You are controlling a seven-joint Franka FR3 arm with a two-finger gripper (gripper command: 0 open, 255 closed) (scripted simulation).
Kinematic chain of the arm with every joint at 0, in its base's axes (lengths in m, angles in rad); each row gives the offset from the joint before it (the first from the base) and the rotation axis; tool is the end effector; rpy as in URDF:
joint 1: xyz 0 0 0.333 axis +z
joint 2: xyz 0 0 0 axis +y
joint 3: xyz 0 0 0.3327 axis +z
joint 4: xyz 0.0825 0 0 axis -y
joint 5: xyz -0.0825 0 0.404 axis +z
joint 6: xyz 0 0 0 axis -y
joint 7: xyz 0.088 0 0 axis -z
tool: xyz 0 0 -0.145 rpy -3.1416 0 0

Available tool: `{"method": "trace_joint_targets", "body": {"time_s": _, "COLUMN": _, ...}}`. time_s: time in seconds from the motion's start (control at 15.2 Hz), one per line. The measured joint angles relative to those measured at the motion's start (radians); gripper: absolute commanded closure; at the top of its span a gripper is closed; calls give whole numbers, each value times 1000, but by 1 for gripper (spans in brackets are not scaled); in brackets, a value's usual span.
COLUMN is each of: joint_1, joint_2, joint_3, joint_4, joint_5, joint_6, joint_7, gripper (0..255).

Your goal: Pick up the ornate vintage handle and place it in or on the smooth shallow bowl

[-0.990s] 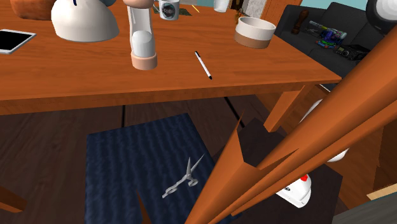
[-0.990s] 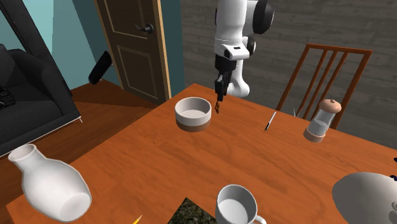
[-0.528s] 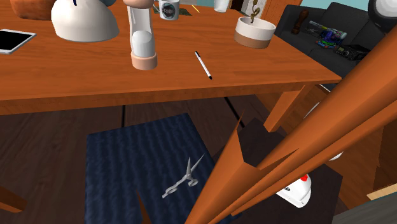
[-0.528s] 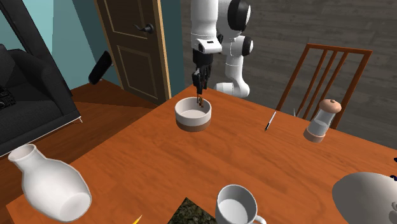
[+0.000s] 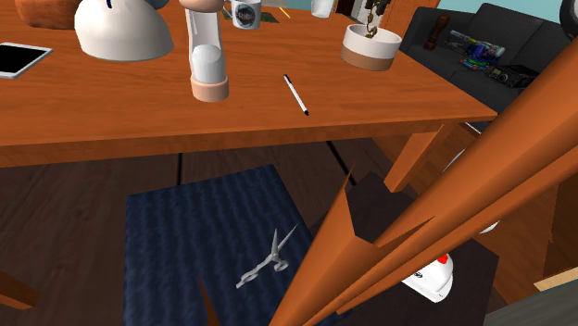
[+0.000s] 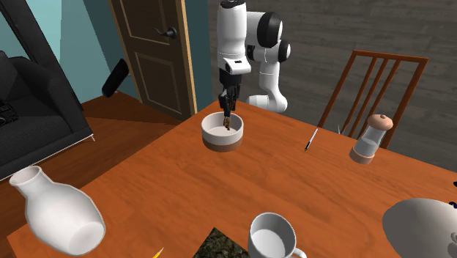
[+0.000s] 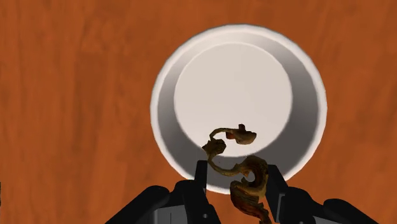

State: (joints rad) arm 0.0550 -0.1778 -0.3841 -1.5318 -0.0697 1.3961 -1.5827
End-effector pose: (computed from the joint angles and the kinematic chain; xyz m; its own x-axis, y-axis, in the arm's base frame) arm 0.4608 -0.1915 0.6939 0.3201 0.9474 -0.0023 0.9470 -0.3199 0.0289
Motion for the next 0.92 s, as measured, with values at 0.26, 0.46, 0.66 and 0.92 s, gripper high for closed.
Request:
{"method": "trace_joint_targets", "body": {"time_s": 0.26, "joint_1": -1, "joint_2": -34, "joint_3": 5, "joint_4": -91, "joint_5": -11, "joint_6": 59, "joint_7": 9, "gripper": 255}}
{"method": "trace_joint_targets", "body": {"time_s": 0.46, "joint_1": -1, "joint_2": -51, "joint_3": 7, "joint_4": -146, "joint_5": -17, "joint_6": 100, "joint_7": 14, "gripper": 255}}
{"method": "trace_joint_targets", "body": {"time_s": 0.66, "joint_1": -2, "joint_2": -65, "joint_3": 9, "joint_4": -175, "joint_5": -20, "joint_6": 128, "joint_7": 18, "gripper": 255}}
{"method": "trace_joint_targets", "body": {"time_s": 0.92, "joint_1": -2, "joint_2": -64, "joint_3": 8, "joint_4": -177, "joint_5": -20, "joint_6": 130, "joint_7": 16, "gripper": 255}}
